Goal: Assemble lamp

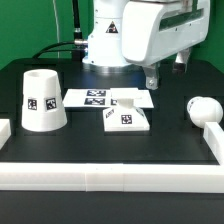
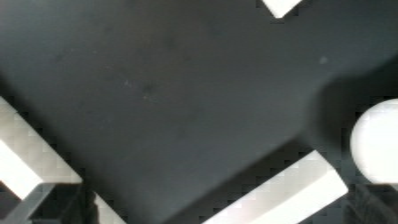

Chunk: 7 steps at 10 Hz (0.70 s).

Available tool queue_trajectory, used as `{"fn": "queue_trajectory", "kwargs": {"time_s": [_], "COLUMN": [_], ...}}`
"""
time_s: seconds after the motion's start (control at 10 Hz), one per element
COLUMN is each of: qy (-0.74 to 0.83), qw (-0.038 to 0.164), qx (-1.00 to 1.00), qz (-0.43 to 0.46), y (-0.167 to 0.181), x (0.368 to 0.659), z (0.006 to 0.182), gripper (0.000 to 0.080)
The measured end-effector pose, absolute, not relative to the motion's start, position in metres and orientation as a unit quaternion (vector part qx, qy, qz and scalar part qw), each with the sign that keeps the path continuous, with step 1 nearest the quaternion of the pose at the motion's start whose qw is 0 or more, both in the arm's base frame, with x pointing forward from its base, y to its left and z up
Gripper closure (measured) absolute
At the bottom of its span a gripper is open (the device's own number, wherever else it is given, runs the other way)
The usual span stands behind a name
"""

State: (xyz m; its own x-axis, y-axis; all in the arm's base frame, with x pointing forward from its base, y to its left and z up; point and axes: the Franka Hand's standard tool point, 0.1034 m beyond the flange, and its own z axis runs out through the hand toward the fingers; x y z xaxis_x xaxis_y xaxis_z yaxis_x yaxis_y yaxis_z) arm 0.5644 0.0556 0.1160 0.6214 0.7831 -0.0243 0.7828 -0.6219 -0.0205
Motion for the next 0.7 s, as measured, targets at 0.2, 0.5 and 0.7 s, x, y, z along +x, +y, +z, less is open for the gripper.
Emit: {"fn": "queue_trajectory", "kwargs": {"time_s": [0.2,0.5,0.7], "qy": [-0.435,-0.435,-0.435], "qw": [0.004,0.004,0.004], "qx": [-0.900,-0.900,-0.900], "qz": [0.015,0.015,0.016], "y": [0.0556,0.0556,0.0556], "x": [0.5643,0.5643,0.5643], "z": [0.1159,0.1159,0.1158], "gripper": [0.0100,0.0100,0.0100]}}
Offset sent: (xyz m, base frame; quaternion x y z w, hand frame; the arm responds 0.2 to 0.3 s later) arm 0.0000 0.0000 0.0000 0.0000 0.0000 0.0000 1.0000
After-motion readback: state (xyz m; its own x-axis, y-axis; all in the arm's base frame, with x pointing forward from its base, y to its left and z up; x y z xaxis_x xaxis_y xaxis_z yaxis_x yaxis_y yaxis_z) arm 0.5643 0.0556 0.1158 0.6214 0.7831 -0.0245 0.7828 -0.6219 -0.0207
